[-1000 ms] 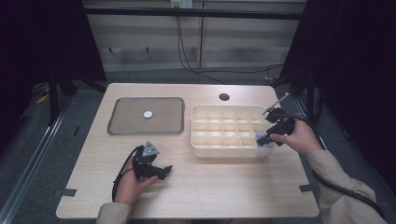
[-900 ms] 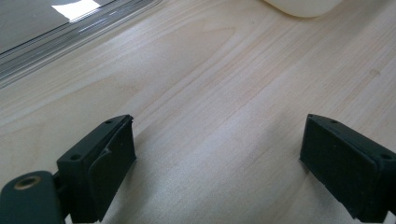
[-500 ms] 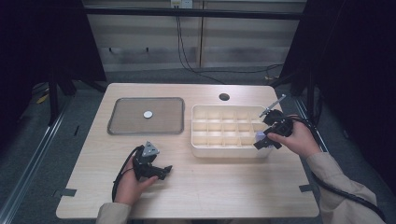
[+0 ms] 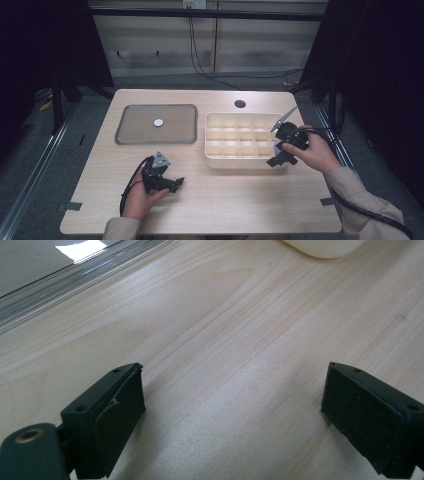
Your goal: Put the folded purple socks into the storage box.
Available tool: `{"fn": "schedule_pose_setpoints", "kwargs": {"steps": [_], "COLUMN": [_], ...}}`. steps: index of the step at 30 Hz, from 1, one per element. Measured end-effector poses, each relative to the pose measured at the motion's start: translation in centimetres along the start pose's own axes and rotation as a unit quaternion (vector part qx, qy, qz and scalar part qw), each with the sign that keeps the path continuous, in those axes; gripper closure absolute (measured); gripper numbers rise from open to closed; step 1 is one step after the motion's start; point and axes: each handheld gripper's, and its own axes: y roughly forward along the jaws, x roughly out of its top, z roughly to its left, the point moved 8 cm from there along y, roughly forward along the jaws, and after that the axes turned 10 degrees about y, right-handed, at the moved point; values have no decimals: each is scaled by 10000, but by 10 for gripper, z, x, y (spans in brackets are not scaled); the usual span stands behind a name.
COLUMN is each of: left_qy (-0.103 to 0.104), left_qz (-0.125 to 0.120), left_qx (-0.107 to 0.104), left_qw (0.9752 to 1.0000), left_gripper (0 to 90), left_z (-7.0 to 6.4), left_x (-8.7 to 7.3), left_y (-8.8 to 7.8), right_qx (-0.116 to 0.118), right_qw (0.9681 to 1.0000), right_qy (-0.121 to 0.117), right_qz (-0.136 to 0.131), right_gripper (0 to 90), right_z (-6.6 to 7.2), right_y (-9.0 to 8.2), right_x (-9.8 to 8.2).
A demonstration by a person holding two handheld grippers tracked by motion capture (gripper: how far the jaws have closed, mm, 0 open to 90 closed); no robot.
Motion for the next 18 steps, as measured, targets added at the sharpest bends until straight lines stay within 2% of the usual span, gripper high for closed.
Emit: {"fn": "schedule_pose_setpoints", "kwargs": {"steps": [4, 9, 12, 14, 15, 18], "left_qy": [2, 55, 24, 55, 56, 54], "left_qz": [2, 19, 13, 19, 19, 19], "left_qx": [3, 17, 0, 16, 18, 17], "left_qw": [10000, 10000, 10000, 10000, 10000, 10000], "left_gripper": [94, 94, 94, 94, 94, 94], "left_z": [0, 1, 0, 1, 1, 1], "left_x": [0, 0, 0, 0, 0, 0], "left_y": [0, -1, 0, -1, -1, -1], "right_qx": [0, 52, 6, 49, 74, 110], "right_qw": [9999, 9999, 9997, 9994, 9996, 9993], "right_qy": [-126, -159, -251, -335, -289, -356], "right_qz": [25, 0, 22, 5, -1, -8], "right_gripper": [195, 195, 195, 194, 195, 194], "right_z": [5, 10, 14, 17, 19, 24], "right_y": [1, 1, 1, 1, 1, 1], "right_x": [0, 0, -1, -1, -1, -1]}}
